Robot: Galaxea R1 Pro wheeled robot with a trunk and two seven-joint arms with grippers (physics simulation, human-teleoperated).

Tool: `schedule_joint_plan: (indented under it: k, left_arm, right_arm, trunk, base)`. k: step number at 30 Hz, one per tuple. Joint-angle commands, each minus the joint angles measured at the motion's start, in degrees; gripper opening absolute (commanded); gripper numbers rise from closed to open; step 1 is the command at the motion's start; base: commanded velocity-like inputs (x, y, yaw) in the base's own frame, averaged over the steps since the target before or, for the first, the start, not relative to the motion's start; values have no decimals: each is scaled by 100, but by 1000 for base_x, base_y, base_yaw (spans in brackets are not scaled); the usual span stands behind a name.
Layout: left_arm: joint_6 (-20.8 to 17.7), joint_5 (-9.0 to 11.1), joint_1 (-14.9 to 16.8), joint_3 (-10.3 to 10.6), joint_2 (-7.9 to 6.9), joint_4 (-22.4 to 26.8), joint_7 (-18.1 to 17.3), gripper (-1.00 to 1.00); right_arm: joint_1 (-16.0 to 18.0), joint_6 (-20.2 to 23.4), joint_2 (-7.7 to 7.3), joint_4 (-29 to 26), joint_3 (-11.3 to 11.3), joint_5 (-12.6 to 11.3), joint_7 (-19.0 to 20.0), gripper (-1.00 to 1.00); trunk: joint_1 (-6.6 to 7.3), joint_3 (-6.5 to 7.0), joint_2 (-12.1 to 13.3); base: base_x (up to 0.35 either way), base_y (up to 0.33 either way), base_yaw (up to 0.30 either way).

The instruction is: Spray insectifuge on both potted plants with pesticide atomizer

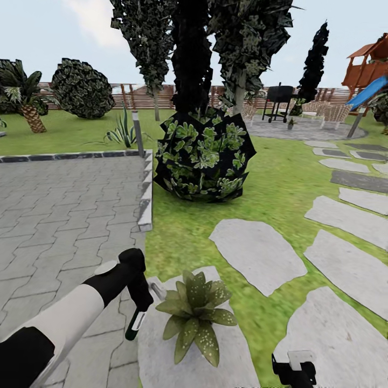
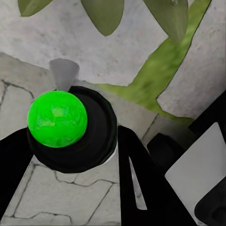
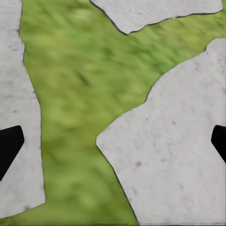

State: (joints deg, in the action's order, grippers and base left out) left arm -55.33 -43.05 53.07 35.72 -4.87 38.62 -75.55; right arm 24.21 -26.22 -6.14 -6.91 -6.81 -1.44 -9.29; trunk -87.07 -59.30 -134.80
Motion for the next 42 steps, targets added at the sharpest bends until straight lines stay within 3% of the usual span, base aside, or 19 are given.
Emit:
schedule_joint_plan:
  k: [1,8,27,42]
  left_arm:
    - [-48,-46,2,14,-5,14,-56,-100]
    - [-55,-54,2,14,-5,21,-56,-100]
    - [-48,-63,-77,36,-21,11,-48,-100]
    - [-43,-49,-97,5,-30,-58,14,-100]
  right_arm:
    - [5,-13,-1,5,-49,-15,-38,100]
    - [5,-14,0,5,-49,-15,-38,100]
    - [5,-12,2,6,-56,-15,-38,100]
    - [5,-14,8,6,-58,-15,-38,100]
  trunk:
    - [1,0,-2]
    - [1,35,-2]
    - [1,106,-2]
    - [1,107,-2]
  base:
    - [0,300,-219]
    - [153,239,-223]
    - [34,7,-212]
    - [-207,167,-7]
